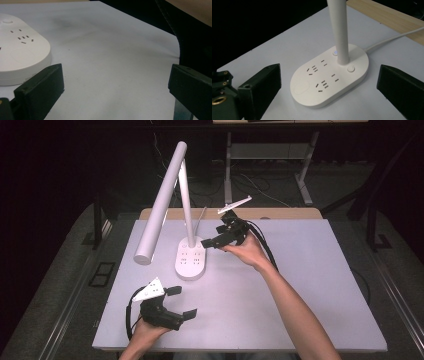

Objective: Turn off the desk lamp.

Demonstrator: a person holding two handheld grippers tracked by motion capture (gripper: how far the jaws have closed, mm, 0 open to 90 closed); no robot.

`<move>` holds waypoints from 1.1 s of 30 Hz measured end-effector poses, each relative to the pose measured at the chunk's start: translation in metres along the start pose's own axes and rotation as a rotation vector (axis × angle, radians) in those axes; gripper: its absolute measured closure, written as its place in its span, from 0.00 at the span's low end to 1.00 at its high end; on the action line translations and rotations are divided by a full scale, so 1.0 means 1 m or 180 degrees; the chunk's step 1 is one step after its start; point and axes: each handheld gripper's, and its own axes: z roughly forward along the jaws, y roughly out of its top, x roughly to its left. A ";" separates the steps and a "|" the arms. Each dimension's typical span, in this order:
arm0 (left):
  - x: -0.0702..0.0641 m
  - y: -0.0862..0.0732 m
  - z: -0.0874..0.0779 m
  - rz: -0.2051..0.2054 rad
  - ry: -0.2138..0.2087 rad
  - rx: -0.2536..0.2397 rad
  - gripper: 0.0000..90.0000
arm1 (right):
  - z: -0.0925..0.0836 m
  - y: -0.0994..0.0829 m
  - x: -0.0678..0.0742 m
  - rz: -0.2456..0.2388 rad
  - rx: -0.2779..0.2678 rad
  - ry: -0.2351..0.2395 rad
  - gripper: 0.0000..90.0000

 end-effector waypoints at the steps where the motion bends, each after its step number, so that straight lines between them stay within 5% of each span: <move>1: 0.000 0.000 0.000 0.0005 -0.0001 -0.0005 0.00 | 0.002 0.001 -0.001 0.0018 -0.0008 -0.0010 0.06; 17: 0.003 0.000 -0.004 -0.0026 0.0047 -0.0045 0.00 | 0.035 -0.001 -0.028 0.0199 -0.0016 -0.0109 0.38; 33: 0.004 0.000 -0.005 -0.0030 0.0025 -0.0047 0.00 | 0.058 -0.012 -0.044 0.0354 0.0026 -0.0042 0.67</move>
